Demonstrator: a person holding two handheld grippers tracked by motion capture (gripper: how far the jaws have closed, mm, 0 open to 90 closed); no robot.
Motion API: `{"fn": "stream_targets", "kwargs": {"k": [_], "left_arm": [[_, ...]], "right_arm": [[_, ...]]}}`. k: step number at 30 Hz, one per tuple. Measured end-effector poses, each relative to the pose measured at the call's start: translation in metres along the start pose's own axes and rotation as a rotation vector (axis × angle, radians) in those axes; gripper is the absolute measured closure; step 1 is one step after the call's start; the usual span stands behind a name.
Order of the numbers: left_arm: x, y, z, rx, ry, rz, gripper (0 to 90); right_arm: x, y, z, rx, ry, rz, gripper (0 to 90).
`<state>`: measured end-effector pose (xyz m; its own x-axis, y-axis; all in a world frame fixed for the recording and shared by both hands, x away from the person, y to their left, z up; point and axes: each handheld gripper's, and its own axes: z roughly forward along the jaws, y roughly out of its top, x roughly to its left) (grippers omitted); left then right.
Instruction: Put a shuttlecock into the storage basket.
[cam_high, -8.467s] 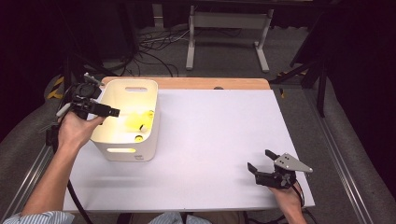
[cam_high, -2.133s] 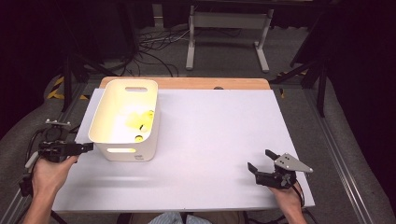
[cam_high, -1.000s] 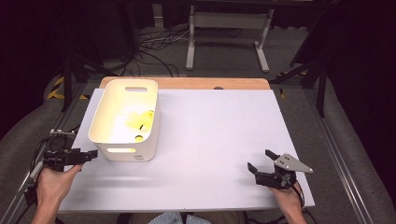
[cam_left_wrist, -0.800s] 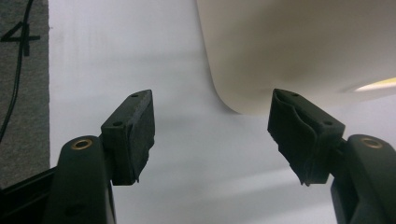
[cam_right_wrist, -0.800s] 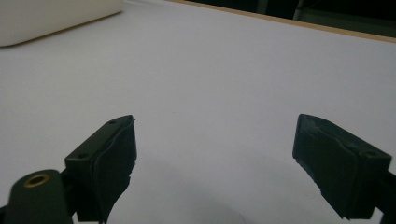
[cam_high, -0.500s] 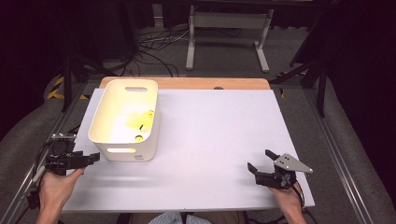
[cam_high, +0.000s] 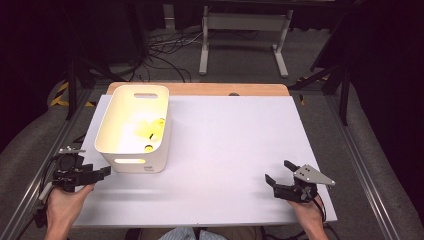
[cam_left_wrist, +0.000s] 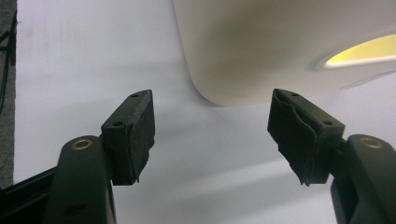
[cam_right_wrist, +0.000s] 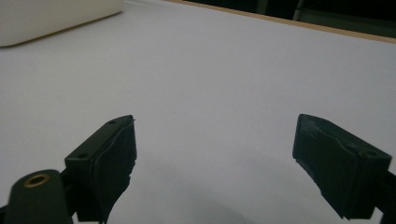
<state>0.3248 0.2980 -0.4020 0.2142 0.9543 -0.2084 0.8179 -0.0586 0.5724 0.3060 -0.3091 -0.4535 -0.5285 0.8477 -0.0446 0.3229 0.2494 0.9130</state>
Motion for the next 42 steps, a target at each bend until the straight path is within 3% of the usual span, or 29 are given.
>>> {"fn": "stream_targets", "kwargs": {"k": [18,42], "left_arm": [[-0.012,-0.007,0.004,-0.038,-0.021,0.025,32.0],[-0.024,-0.018,0.009,-0.124,-0.056,0.021,32.0]], "right_arm": [[0.000,0.000,0.000,0.000,-0.001,0.000,14.0],[0.001,0.000,-0.001,-0.004,0.000,-0.001,14.1]]}}
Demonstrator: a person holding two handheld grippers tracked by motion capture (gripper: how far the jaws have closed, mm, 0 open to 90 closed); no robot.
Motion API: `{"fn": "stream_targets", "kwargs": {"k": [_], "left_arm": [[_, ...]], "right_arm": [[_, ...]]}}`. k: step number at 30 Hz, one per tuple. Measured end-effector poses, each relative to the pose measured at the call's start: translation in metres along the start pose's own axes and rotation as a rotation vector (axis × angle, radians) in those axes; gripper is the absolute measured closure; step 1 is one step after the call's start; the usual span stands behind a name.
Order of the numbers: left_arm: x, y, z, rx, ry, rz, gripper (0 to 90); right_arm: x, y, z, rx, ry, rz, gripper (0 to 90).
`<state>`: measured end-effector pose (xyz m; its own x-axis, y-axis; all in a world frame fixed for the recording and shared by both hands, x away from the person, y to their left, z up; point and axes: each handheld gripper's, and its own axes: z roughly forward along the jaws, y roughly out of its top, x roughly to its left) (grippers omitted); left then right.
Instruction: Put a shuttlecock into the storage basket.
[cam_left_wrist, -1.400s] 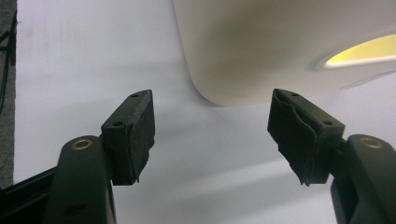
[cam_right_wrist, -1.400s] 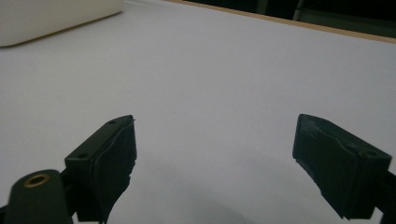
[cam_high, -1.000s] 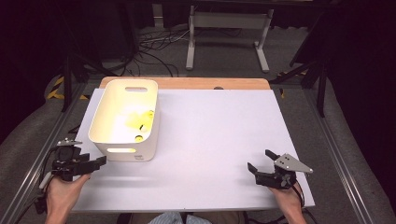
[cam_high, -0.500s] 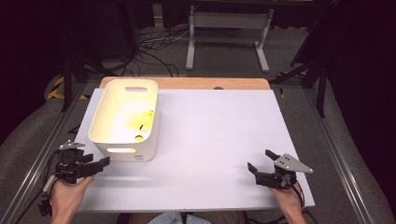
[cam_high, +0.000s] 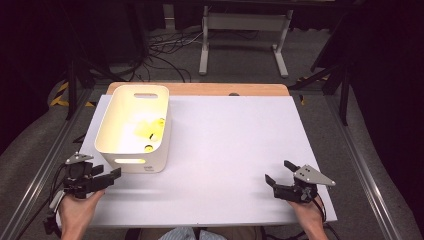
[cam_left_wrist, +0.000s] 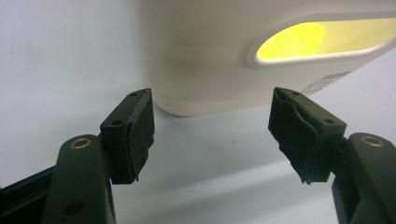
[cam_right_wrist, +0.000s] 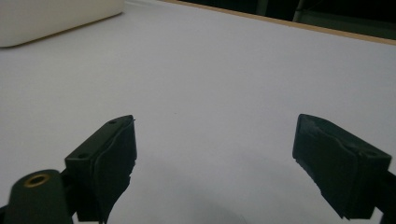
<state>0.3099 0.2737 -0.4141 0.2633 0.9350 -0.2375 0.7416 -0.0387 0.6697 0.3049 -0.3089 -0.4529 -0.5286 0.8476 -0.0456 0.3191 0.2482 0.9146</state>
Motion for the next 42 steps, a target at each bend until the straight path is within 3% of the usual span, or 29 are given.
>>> {"fn": "stream_targets", "kwargs": {"k": [3,14,17,28,32,42], "left_arm": [[-0.002,-0.002,0.001,-0.008,0.018,0.025,31.5],[-0.005,-0.009,0.003,-0.043,0.012,0.036,30.7],[-0.007,-0.011,0.004,-0.062,0.027,0.054,28.0],[-0.005,-0.020,0.007,-0.117,0.003,0.038,29.1],[-0.004,-0.024,0.007,-0.154,0.010,0.037,29.4],[-0.004,-0.030,0.008,-0.189,0.006,0.035,30.4]], "right_arm": [[0.000,0.000,0.000,0.000,0.001,0.000,14.1],[0.001,0.000,0.000,0.001,0.002,-0.002,14.1],[0.002,0.000,0.000,0.000,0.004,-0.003,14.1],[0.002,0.000,-0.001,0.001,0.006,-0.006,14.1],[0.003,0.000,-0.001,-0.001,0.007,-0.007,14.1],[0.004,0.000,-0.002,-0.001,0.011,-0.010,14.1]]}}
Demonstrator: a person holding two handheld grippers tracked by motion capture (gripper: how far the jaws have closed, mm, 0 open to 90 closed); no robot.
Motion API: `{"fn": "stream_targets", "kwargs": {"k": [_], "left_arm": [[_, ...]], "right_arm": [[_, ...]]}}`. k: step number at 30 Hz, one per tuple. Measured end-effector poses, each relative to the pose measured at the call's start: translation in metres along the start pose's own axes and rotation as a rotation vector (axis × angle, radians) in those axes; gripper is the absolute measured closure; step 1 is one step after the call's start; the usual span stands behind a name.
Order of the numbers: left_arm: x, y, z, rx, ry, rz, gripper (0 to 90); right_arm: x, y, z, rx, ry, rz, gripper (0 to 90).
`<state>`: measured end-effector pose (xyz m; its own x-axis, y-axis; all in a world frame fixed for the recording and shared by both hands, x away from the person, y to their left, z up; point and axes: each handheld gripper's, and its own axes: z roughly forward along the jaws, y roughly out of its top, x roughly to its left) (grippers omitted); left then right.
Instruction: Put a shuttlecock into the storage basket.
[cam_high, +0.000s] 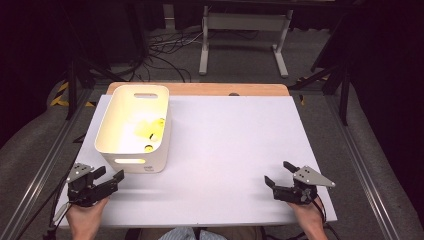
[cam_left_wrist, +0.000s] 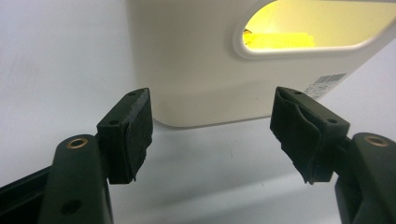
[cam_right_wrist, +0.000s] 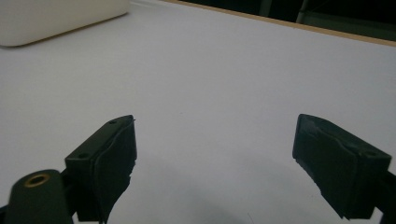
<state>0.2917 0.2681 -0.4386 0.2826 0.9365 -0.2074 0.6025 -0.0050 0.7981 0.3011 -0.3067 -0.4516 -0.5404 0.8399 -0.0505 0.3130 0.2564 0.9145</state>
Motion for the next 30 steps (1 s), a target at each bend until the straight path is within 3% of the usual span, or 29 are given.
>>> {"fn": "stream_targets", "kwargs": {"k": [7,10,30], "left_arm": [[-0.0012,-0.0023,0.0015,-0.004,0.003,0.003,30.1],[-0.0028,-0.0033,0.0035,-0.006,0.027,0.014,32.2],[-0.0034,-0.0044,0.0024,-0.014,0.004,-0.002,31.3]], "right_arm": [[0.0002,-0.0001,-0.0010,-0.004,0.001,0.001,14.1],[0.0006,0.0000,-0.0009,-0.002,0.002,-0.002,14.1],[0.0009,0.0001,-0.0009,-0.004,0.009,-0.001,14.1]]}}
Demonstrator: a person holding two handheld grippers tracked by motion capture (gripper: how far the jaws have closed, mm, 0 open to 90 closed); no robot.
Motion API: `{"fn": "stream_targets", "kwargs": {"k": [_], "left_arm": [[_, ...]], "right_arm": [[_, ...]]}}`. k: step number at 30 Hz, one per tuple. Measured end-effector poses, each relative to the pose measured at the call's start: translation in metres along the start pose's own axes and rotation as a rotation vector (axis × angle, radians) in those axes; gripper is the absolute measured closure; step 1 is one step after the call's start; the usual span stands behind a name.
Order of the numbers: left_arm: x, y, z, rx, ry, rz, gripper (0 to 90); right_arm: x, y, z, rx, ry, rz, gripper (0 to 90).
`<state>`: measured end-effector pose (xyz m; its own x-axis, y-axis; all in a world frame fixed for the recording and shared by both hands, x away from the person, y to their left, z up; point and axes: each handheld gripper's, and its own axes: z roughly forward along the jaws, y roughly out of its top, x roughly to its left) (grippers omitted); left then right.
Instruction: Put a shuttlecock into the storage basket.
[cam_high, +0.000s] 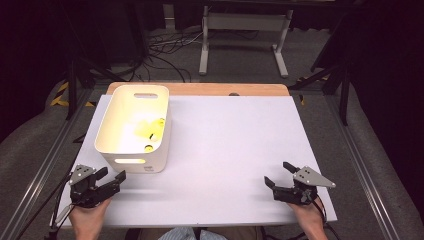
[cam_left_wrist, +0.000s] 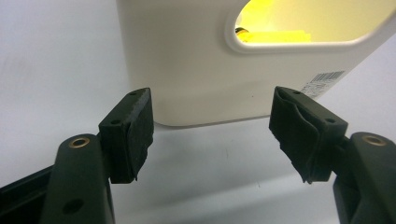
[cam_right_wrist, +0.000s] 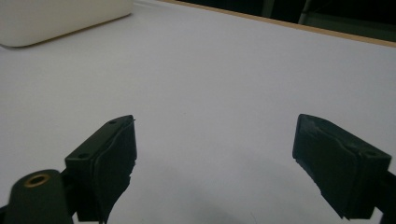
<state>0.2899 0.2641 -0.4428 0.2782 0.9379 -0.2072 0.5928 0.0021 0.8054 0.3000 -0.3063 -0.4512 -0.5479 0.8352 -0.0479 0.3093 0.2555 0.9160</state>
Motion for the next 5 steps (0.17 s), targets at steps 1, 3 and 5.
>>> {"fn": "stream_targets", "kwargs": {"k": [1,3,5], "left_arm": [[-0.0002,-0.0001,0.0000,0.000,-0.001,0.001,31.3],[-0.0001,0.0000,0.0000,0.001,-0.001,0.005,31.3],[-0.0005,0.0001,-0.0001,0.001,-0.001,0.005,31.3]], "right_arm": [[-0.0002,-0.0001,0.0000,0.000,0.001,0.000,14.1],[-0.0004,-0.0001,0.0001,0.001,-0.001,0.000,14.1],[-0.0007,-0.0001,0.0004,0.001,0.000,0.001,14.1]]}}
